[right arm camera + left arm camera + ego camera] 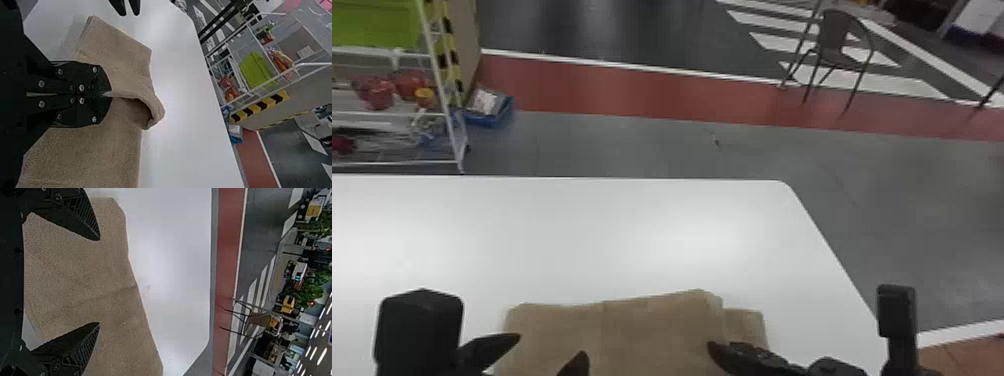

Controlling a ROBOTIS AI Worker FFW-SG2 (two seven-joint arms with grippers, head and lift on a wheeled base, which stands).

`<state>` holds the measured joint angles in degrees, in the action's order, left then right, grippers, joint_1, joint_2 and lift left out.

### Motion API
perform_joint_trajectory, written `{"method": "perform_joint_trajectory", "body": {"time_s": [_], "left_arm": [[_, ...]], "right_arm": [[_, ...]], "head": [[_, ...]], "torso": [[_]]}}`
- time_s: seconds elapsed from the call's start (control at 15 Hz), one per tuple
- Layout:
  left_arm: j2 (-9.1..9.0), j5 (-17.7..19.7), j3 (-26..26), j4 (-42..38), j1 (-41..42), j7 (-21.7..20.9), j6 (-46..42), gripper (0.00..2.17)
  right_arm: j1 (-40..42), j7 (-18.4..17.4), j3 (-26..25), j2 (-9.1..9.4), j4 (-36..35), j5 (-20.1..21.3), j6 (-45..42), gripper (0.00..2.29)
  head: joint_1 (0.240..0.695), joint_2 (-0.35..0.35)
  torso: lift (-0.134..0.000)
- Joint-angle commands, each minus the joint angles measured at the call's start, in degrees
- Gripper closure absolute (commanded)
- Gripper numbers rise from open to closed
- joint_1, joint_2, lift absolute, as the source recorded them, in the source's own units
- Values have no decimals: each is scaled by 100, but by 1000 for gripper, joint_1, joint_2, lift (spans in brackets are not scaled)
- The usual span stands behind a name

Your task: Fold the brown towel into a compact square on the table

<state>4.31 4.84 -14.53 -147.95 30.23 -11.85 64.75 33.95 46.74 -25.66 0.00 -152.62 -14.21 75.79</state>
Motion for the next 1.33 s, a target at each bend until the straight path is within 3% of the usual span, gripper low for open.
{"method": "perform_joint_trajectory", "body": {"time_s": [0.0,0.33,0.53,0.73,1.27], "left_arm": [[0,-9,-41,38,0,-2,-10,134],[0,-62,-164,135,9,7,-28,134],[0,-80,-225,188,18,7,-28,134],[0,-159,-287,170,35,25,-10,134],[0,-282,-375,302,27,16,-28,134]], "right_arm": [[7,11,-317,5,-31,-178,28,1359],[-151,151,-827,5,180,-301,-7,1359],[-275,406,-994,5,435,-310,10,1359],[-292,424,-1266,5,356,-574,257,1359],[-802,564,-1381,5,1191,-99,10,1359]], "head": [[695,-290],[695,-350],[695,-350],[695,-350],[695,-350]], "torso": [[-123],[-123],[-123],[-123],[-123]]}}
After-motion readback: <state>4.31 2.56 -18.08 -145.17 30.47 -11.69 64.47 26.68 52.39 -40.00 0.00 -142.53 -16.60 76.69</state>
